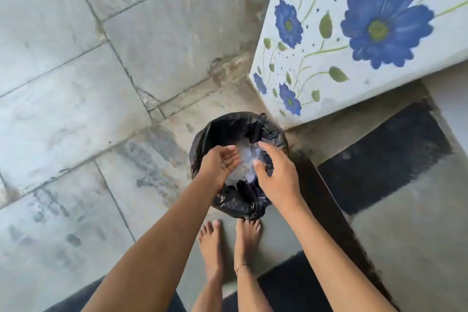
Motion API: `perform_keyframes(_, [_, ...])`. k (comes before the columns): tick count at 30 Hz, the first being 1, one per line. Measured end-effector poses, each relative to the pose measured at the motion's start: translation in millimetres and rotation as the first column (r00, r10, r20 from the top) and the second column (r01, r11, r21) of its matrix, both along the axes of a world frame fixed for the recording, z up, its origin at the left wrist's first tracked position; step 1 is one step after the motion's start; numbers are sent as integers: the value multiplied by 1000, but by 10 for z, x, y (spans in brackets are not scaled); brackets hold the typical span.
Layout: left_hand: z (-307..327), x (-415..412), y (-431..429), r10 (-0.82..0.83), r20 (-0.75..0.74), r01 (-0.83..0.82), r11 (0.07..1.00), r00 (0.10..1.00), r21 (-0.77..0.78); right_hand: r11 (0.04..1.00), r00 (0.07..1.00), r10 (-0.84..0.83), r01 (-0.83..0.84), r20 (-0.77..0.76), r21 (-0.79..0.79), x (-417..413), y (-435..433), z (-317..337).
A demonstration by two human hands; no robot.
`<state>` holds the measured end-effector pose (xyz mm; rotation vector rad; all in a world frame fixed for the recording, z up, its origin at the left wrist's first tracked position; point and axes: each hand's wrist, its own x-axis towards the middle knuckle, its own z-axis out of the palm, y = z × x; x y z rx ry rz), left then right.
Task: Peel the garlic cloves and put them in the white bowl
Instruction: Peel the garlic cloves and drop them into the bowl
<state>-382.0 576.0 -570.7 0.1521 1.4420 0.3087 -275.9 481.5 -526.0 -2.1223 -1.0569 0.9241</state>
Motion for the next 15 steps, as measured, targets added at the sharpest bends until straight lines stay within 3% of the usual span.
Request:
perform_keyframes(3, [-769, 87, 12, -89, -165, 96, 995, 982, 33, 999, 1000, 21, -21, -6, -36, 21, 44, -607])
perform_keyframes(5, [-1112, 103, -16, -232, -285, 281, 949, 930, 143, 998, 999, 39, -39, 4, -52, 24, 68, -868])
perform_keyframes(7, [-1245, 112, -83, -475, -376, 573, 792, 795, 211, 996, 998, 58, -57, 15, -68, 17, 75, -1067])
perform_keyframes(9, [-1300, 105, -154, -606, -410, 721, 651, 681, 236, 995, 998, 65, -63, 22, -77, 8, 73, -1178])
perform_keyframes(10, [-1276, 98, -167, -602, -368, 698, 672, 709, 246, 995, 998, 64, -62, 21, -81, 4, 71, -1200])
perform_keyframes(13, [-1162, 86, -171, -406, -109, 420, 858, 907, 295, 994, 998, 64, -62, 17, -88, -20, 66, -1160])
perform_keyframes(15, [-1039, 49, -167, -260, 29, 247, 942, 965, 227, 996, 999, 39, -39, 0, -77, -57, 74, -1052])
